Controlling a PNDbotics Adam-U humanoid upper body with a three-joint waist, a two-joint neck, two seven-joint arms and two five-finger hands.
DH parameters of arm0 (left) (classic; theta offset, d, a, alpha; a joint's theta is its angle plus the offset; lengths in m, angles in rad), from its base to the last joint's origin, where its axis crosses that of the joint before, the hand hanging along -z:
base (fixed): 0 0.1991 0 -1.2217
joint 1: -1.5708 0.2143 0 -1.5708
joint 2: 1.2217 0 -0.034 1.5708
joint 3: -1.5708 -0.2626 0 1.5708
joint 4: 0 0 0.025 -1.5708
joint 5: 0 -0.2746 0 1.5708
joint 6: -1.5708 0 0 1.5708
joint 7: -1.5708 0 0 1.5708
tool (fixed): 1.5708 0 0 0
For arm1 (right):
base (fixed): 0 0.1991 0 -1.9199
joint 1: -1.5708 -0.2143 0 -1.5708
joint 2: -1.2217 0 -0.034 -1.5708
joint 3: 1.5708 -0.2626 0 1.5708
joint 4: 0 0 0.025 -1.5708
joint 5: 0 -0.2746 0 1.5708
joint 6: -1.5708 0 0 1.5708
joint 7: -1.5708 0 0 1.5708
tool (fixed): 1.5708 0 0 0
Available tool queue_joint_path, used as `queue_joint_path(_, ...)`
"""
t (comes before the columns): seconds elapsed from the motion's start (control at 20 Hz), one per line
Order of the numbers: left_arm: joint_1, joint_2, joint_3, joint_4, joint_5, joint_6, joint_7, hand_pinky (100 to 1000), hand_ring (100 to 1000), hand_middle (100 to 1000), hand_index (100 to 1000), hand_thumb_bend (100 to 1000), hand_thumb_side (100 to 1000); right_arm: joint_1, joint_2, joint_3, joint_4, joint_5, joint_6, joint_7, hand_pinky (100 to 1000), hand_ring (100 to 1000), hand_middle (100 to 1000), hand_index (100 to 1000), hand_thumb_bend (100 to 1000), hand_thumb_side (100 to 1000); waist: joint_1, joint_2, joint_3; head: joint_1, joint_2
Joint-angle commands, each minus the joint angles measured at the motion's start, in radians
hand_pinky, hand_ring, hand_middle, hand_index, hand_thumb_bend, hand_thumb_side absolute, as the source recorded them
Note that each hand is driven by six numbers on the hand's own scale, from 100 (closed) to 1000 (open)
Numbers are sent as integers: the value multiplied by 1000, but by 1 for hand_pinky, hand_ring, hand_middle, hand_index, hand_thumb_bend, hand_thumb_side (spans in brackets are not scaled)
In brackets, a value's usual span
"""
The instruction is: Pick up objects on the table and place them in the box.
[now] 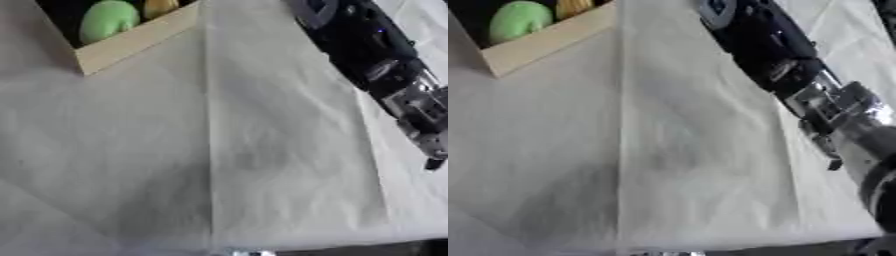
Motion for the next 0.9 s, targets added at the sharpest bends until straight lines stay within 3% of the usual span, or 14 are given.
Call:
queue_joint_path(0.05, 1, 32, 19, -15, -11, -3, 16, 852, 801, 691, 807, 100, 571, 47, -76, -62, -41, -40, 15, -7, 891, 838, 872, 964, 100, 224, 29, -42, -20, 24, -10)
queue_joint_path(0.3, 1, 45, 22, -15, -23, -21, 34, 850, 801, 692, 808, 100, 569, 165, -106, -134, -21, -61, 32, -31, 900, 852, 880, 970, 100, 254, 50, -41, -62, 28, -28)
queue_joint_path(0.35, 1, 47, 23, -15, -25, -25, 37, 849, 801, 693, 808, 100, 564, 185, -109, -145, -13, -57, 32, -35, 904, 856, 883, 971, 100, 212, 56, -39, -70, 32, -31)
queue_joint_path(0.45, 2, 50, 26, -15, -30, -32, 45, 848, 802, 694, 808, 100, 569, 217, -113, -161, 7, -52, 26, -39, 907, 858, 884, 971, 100, 268, 66, -38, -82, 41, -37)
queue_joint_path(0.7, -23, 71, 34, -15, -42, -59, 87, 842, 803, 700, 810, 100, 568, 264, -116, -182, 38, -39, 0, -33, 919, 866, 891, 974, 100, 287, 85, -37, -95, 54, -45)
queue_joint_path(0.9, -45, 86, 33, -15, -54, -76, 124, 840, 803, 700, 810, 100, 568, 273, -118, -185, 47, -33, -28, -9, 923, 869, 885, 975, 100, 268, 92, -35, -99, 61, -77)
